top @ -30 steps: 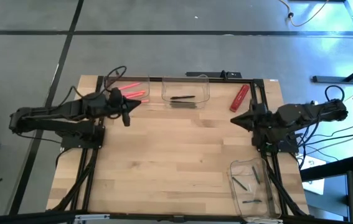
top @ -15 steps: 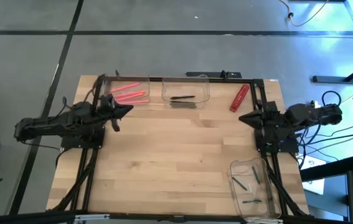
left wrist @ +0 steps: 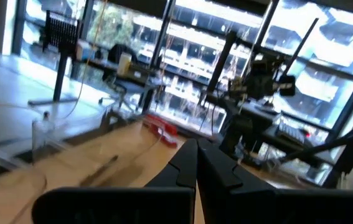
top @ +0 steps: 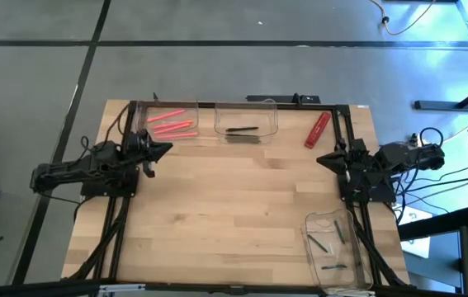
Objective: Sort crayons/erasers/pens/pencils in bins
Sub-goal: Return to Home Position
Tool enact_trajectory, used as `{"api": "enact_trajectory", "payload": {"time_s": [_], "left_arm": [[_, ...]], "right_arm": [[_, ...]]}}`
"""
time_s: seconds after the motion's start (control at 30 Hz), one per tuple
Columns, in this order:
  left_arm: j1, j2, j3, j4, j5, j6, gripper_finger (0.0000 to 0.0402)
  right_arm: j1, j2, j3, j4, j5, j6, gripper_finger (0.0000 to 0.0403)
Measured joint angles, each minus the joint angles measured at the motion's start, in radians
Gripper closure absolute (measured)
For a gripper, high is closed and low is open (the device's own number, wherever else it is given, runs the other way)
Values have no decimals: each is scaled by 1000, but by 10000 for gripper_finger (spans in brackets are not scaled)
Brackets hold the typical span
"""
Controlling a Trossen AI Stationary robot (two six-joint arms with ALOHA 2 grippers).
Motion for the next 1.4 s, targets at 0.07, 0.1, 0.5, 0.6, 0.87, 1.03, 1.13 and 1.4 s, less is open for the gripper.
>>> {"api": "enact_trajectory", "payload": {"time_s": [0.07, 0.1, 0.5, 0.6, 0.87, 1.03, 1.13, 1.4], "left_arm": [[0, 0, -21, -7, 5, -17, 401], [0, 1, -27, -7, 10, -24, 401], [0, 1, -106, 32, 59, -53, 401], [0, 1, -106, 26, 60, -23, 401], [0, 1, -106, 36, 58, 55, 402], [0, 1, -106, 32, 55, 17, 402], [0, 1, -106, 31, 56, 33, 402], [0, 1, -106, 31, 55, 37, 402]], "right_arm": [[0, -30, -35, 19, 0, 1, 399], [0, -46, -55, 30, 0, 3, 399], [0, -82, -260, 198, 34, -6, 398], [0, -85, -329, 274, 42, -55, 397], [0, -68, -378, 356, 96, -165, 397], [-1, -68, -378, 355, 242, -278, 397], [-1, -68, -378, 354, 253, -378, 397], [-1, -68, -378, 354, 253, -428, 397]]}}
